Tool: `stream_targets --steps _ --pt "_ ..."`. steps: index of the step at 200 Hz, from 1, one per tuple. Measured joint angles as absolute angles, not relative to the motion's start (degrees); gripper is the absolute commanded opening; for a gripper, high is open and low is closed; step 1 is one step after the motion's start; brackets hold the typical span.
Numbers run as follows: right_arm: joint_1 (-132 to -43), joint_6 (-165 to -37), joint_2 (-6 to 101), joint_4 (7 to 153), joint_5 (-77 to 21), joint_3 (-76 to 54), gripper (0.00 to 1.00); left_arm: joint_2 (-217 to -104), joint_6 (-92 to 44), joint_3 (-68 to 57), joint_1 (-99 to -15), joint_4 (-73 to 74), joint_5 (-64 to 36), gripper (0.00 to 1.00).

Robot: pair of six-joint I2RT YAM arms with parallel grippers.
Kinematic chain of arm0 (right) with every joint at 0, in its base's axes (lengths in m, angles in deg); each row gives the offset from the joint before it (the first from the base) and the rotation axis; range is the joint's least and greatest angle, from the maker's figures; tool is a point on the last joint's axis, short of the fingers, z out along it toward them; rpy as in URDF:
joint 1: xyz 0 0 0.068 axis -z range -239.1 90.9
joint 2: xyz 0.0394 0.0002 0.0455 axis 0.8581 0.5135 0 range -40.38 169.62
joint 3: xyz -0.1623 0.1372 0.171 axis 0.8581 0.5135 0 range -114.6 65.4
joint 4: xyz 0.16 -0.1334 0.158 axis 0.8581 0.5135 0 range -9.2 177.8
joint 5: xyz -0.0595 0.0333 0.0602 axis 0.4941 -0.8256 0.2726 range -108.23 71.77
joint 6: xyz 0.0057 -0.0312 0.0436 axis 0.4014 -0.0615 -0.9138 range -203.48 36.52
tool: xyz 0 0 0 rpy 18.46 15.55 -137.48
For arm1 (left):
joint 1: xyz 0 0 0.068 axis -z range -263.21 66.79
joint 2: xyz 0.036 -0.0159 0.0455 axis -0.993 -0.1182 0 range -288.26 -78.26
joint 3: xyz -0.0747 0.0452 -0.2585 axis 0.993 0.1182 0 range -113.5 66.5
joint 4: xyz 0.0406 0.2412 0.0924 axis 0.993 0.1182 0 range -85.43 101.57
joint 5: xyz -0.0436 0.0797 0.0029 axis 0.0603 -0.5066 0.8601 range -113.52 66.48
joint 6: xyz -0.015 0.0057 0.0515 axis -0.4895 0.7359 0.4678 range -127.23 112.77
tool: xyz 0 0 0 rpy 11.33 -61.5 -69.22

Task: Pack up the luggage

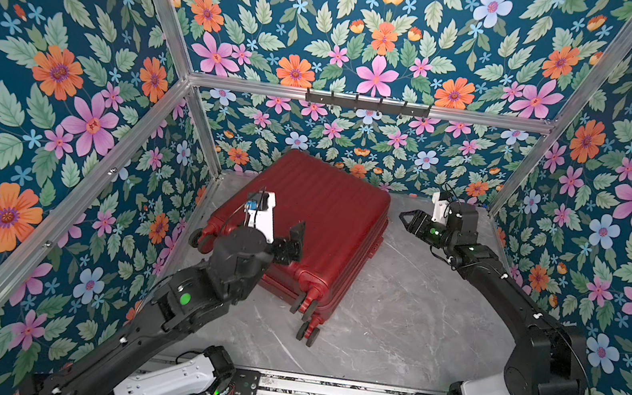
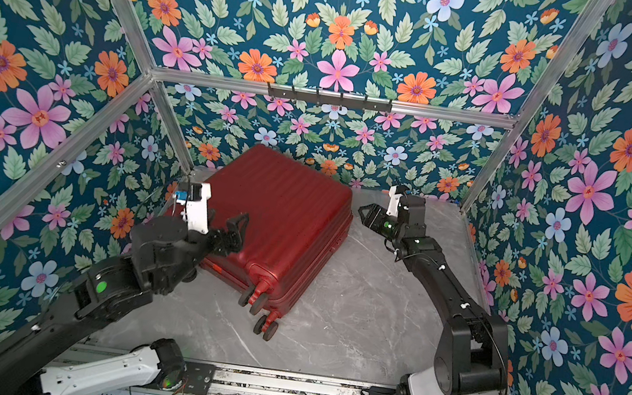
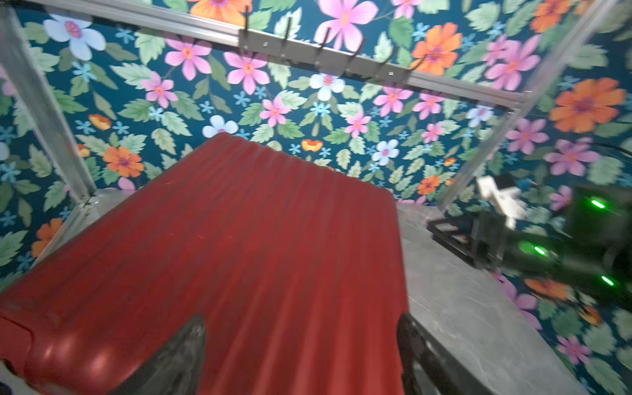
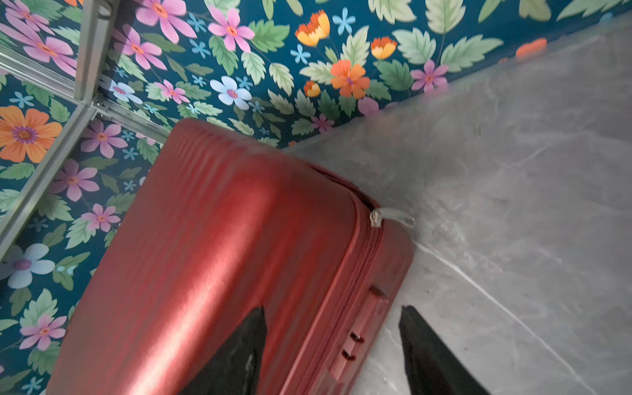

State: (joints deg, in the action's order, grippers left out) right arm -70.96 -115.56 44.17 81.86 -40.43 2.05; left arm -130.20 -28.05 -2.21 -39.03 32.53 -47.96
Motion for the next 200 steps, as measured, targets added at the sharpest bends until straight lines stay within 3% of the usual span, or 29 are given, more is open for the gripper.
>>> stream_targets --steps 39,110,141,200 --pt "-74.4 -115.3 37.5 84.1 -41.4 10.1 0.65 -139.9 -26.4 -7.6 -53.0 30.0 -37.0 0.85" --pt "-86.2 -112.8 27.7 83.6 -38.7 24.3 0.68 -161.4 -30.8 -19.1 -86.1 22.3 -15.7 0.79" --pt "-93.8 -112.6 24.3 78.4 -35.6 30.8 0.68 -172.5 -31.3 -24.7 -89.7 22.8 -12.5 0.78" --pt "-113.7 -107.0 24.5 60.7 -19.4 39.3 0.68 -191.7 -28.2 -44.5 -90.0 30.5 -8.4 0.76"
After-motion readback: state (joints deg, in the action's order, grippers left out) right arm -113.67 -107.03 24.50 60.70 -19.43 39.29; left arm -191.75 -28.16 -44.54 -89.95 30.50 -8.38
